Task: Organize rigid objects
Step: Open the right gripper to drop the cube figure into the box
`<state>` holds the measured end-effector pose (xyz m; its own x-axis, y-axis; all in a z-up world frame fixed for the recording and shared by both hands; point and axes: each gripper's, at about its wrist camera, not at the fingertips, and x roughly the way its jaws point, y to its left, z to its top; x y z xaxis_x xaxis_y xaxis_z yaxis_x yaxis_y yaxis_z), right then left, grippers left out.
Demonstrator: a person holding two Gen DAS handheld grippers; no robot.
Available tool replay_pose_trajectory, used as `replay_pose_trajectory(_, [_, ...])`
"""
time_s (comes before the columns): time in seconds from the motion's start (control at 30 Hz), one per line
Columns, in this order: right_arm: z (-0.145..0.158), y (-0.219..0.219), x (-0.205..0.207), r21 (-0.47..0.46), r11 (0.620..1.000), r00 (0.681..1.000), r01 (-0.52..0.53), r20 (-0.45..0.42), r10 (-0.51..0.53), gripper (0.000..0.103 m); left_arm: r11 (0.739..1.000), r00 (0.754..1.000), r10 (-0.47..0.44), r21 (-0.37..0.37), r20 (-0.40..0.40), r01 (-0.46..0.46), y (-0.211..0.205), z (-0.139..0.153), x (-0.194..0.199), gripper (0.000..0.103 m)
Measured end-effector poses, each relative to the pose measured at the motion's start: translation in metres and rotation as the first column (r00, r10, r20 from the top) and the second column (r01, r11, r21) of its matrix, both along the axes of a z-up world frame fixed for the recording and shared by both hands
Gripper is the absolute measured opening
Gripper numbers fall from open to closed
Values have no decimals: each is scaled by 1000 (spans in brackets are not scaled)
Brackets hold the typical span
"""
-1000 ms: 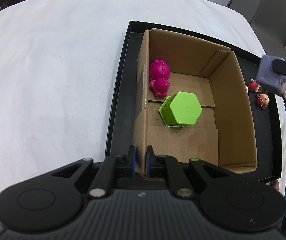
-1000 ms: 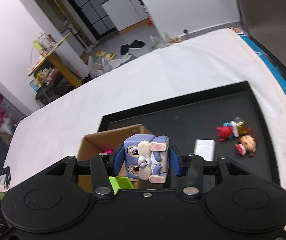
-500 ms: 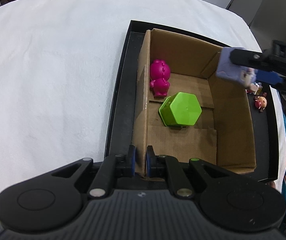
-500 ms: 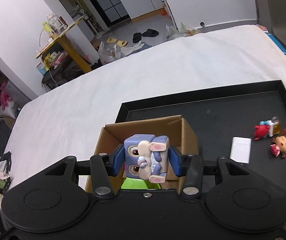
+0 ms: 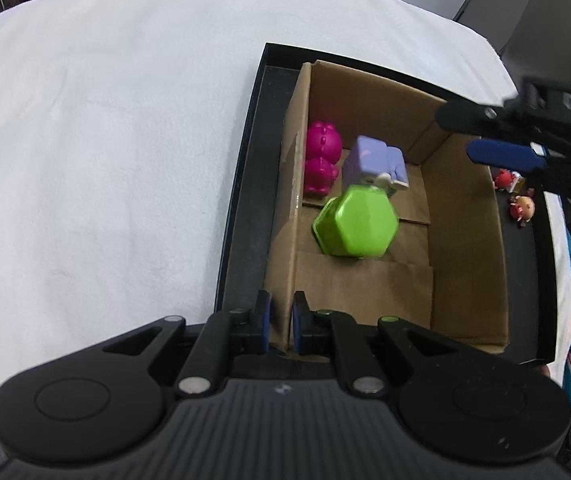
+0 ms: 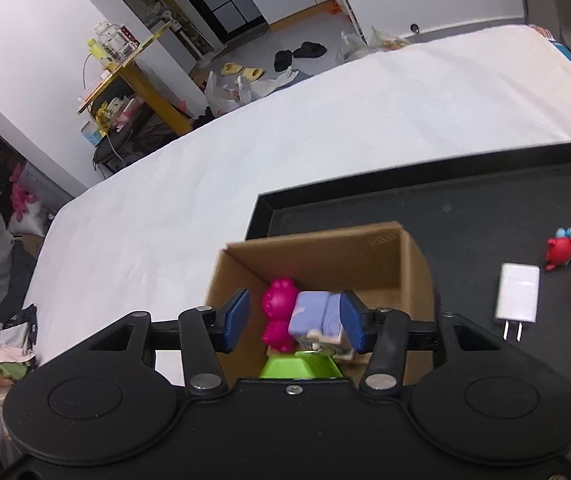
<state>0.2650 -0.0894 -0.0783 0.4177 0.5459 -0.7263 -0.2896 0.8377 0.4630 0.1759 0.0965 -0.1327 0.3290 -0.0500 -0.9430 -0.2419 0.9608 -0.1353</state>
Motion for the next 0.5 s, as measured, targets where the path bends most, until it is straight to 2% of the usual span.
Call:
replay_pose_trajectory(0.1, [5,-7,-4,-10,1000,1000,-12,-7,12,51,1000,1000,2,0,1,-2,0,0,-1,10])
replay_pose_trajectory(0.43, [31,-29,-24,-48,997,997,-68,28,69,81,1000,1000,8,5,3,-8,-1,3,-2,10])
replay_pose_trajectory(0.5, [35,-33,-26,-75,994,997,-73,33,76,81,1000,1000,12,5,3,-12,-1,3,-3,10])
